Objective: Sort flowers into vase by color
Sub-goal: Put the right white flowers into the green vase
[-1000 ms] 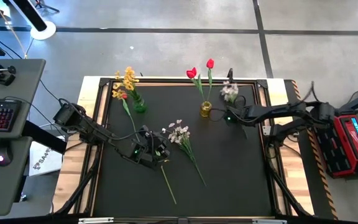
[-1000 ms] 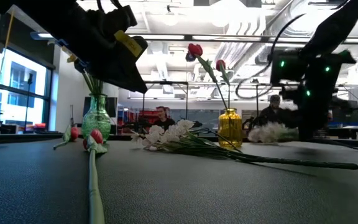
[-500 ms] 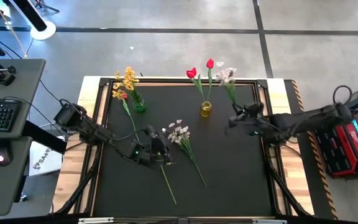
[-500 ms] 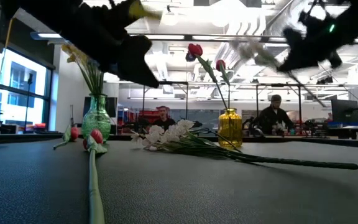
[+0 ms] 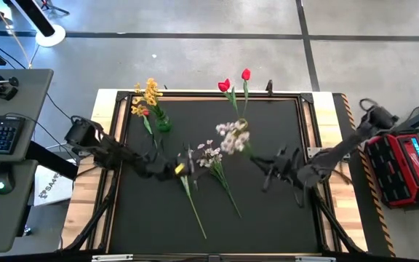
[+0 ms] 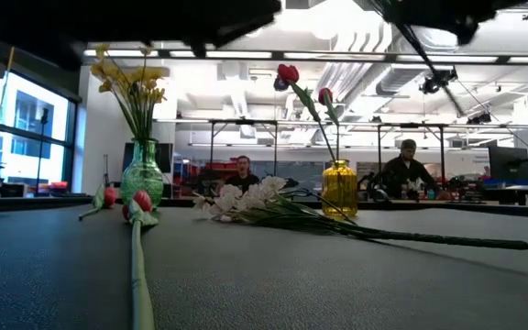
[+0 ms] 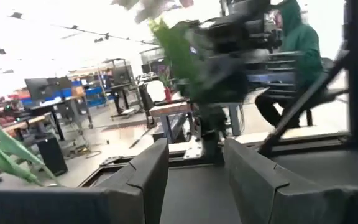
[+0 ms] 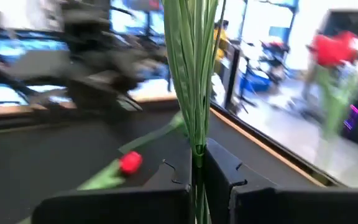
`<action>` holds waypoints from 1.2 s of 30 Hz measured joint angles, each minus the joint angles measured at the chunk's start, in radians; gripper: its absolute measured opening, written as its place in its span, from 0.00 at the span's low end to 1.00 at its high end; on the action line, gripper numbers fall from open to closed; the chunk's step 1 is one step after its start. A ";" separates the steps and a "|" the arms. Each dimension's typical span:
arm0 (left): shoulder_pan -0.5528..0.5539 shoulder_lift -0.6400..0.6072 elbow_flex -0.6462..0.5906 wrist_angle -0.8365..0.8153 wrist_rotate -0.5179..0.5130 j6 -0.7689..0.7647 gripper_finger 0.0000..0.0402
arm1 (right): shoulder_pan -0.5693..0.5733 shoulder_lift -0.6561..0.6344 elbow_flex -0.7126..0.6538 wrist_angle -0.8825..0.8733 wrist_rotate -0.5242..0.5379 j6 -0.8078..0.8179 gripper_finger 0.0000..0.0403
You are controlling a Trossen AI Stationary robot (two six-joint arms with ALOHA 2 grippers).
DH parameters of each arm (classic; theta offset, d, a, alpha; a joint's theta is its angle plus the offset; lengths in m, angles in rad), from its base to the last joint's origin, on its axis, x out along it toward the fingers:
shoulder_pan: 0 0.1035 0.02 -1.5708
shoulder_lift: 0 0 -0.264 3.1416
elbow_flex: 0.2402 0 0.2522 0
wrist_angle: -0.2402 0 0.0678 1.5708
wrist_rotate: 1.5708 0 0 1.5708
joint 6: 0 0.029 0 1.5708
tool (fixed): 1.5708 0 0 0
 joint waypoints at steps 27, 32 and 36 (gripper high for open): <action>0.098 0.001 0.201 -0.174 0.447 -0.134 0.67 | -0.205 0.408 0.001 0.776 -0.590 -0.193 0.01; 0.085 0.001 0.233 -0.200 0.447 -0.141 0.66 | -0.218 0.408 0.001 0.733 -0.588 -0.142 0.01; 0.084 0.001 0.243 -0.208 0.446 -0.142 0.61 | -0.218 0.408 0.001 0.726 -0.566 -0.136 0.01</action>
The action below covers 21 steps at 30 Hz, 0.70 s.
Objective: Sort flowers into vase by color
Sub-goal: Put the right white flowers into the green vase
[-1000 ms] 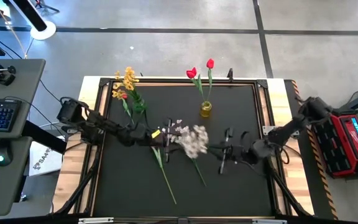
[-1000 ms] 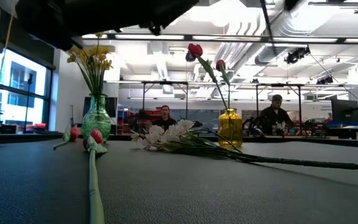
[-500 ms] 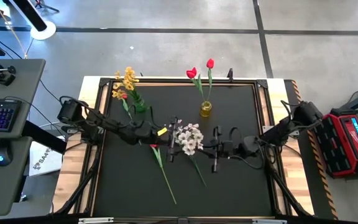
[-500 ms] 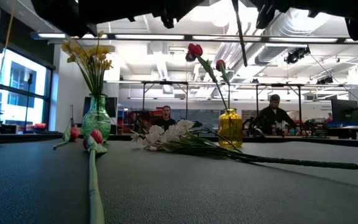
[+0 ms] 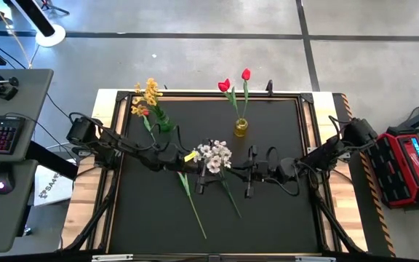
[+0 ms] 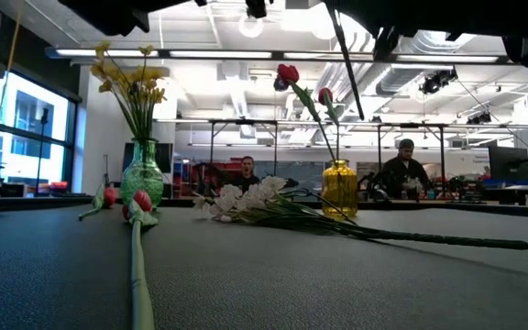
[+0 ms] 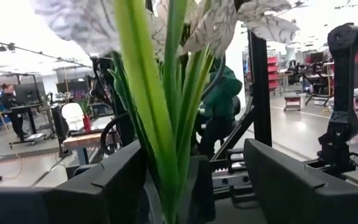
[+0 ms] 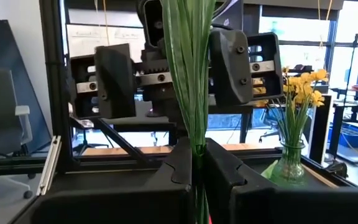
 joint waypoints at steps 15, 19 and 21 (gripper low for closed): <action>0.000 0.000 0.000 -0.007 -0.002 -0.047 0.39 | -0.002 0.000 0.000 -0.055 -0.004 0.008 0.01; 0.000 0.000 0.000 -0.007 -0.003 -0.060 0.33 | -0.007 0.000 0.000 -0.060 -0.016 0.008 0.01; 0.000 0.000 0.000 -0.007 -0.003 -0.060 0.31 | -0.006 0.000 0.000 -0.067 -0.025 0.008 0.01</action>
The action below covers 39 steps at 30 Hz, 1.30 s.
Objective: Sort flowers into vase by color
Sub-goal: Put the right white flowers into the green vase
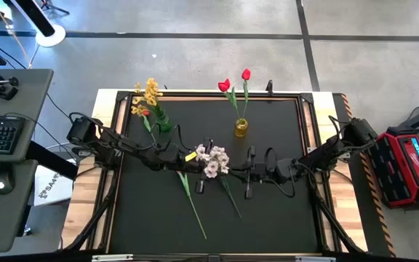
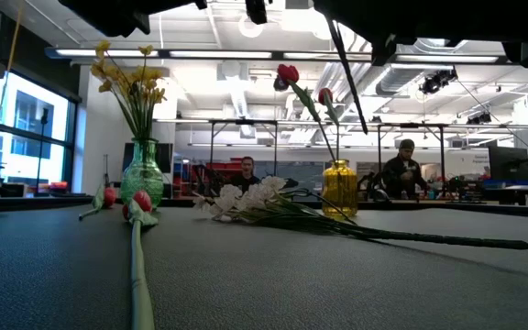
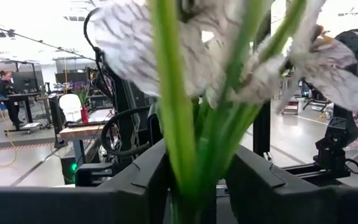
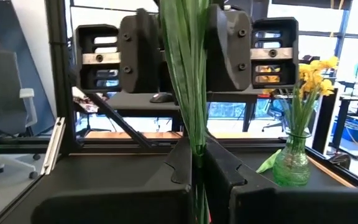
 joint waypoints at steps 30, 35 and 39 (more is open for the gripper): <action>-0.165 -0.495 -0.001 -0.942 -0.931 -0.030 0.01 | 0.078 -0.261 0.000 -0.420 0.254 0.150 0.53; -0.099 -0.654 -0.001 -1.068 -1.030 -0.044 0.00 | 0.058 -0.163 0.000 -0.333 0.261 0.183 0.51; 0.042 -0.752 -0.001 -1.093 -0.991 -0.021 0.00 | 0.052 -0.089 0.000 -0.250 0.260 0.173 0.50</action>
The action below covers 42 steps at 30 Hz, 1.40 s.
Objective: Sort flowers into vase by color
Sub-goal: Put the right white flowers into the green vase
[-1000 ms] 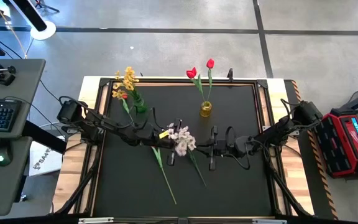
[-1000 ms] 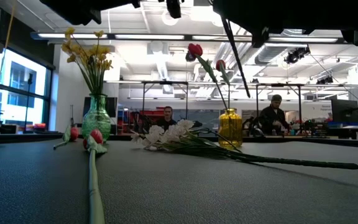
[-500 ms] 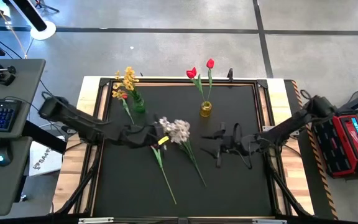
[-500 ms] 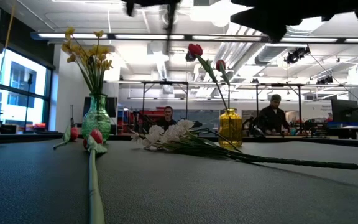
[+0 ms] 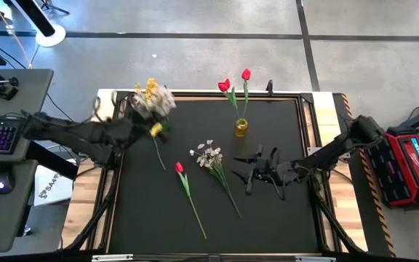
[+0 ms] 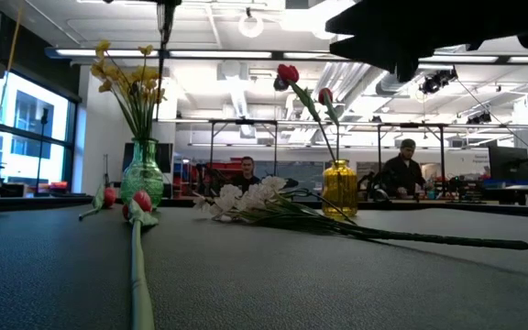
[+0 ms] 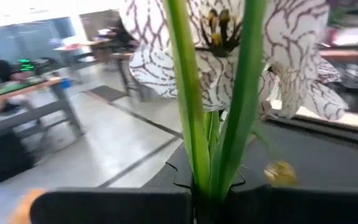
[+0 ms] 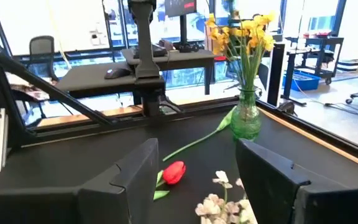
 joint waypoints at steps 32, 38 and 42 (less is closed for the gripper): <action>0.316 -0.046 -0.170 -0.075 0.027 -0.175 0.20 | 0.000 0.022 0.000 0.070 0.000 -0.069 0.50; 0.316 -0.047 -0.150 -0.168 0.021 -0.223 0.35 | 0.001 0.022 0.000 0.070 0.000 -0.069 0.50; 0.316 -0.047 -0.087 -0.291 0.021 -0.273 0.40 | 0.001 0.022 0.000 0.070 0.000 -0.066 0.50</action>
